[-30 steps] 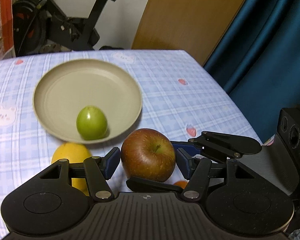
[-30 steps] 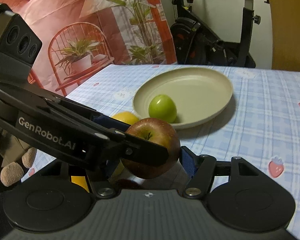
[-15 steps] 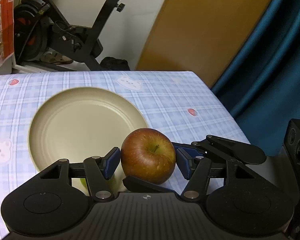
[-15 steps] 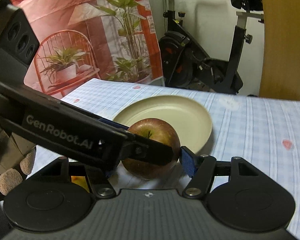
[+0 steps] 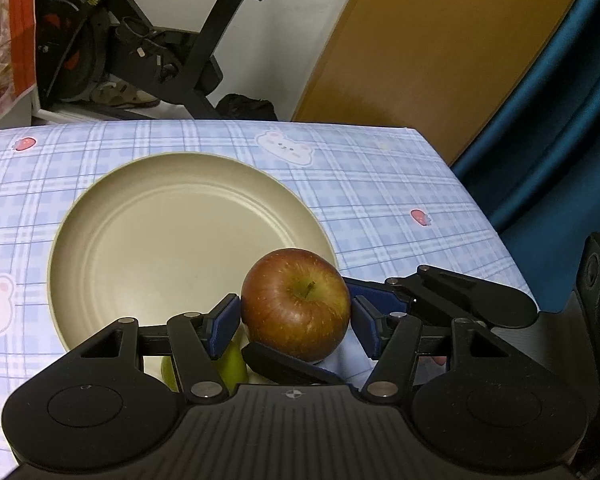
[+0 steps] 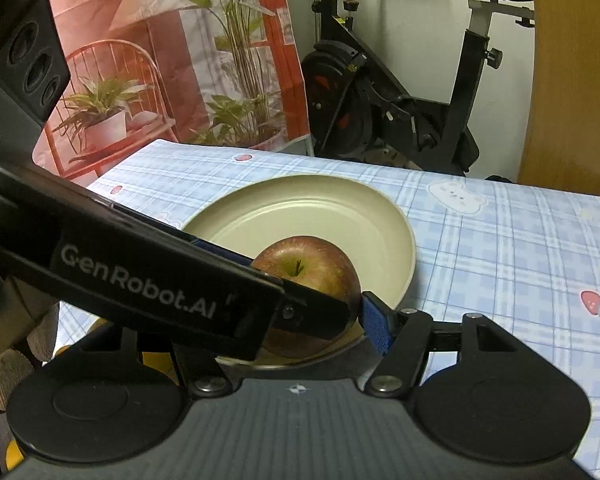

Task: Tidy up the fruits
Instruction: 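Lift the red apple onto the plate beside the green apple, release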

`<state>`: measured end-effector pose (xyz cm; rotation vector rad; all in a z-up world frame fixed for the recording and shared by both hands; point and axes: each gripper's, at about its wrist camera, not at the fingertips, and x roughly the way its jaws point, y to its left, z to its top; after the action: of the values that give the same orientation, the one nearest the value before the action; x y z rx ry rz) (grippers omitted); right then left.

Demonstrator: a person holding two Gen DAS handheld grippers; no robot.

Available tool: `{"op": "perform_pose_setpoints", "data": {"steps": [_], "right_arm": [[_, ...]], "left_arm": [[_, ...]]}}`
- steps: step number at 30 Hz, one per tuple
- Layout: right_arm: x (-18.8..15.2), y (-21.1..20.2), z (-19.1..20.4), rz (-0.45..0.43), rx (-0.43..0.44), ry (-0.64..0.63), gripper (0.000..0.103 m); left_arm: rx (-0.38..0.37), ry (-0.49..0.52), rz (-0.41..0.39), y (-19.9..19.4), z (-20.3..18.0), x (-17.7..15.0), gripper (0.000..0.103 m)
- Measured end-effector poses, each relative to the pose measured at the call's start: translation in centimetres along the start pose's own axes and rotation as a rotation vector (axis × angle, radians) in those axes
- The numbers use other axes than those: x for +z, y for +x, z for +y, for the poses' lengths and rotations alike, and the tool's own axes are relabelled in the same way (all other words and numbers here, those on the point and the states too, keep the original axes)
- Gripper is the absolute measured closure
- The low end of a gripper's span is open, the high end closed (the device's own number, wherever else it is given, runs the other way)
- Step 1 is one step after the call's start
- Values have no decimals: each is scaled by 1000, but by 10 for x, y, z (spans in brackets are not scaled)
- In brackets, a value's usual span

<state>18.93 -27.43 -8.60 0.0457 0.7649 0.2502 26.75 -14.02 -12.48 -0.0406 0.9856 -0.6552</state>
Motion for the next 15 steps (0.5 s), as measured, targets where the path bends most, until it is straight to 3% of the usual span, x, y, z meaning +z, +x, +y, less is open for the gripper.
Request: {"op": "perform_pose_setpoints", "data": {"steps": [8,15], "right_arm": [[4,5,4,12,-20,9,35],[5,-6,11,12,-43,4,30]], "left_arm": [[13,0,-5,2,-2,1,39],[0,-21,-45,-19,0,-3,38]]}}
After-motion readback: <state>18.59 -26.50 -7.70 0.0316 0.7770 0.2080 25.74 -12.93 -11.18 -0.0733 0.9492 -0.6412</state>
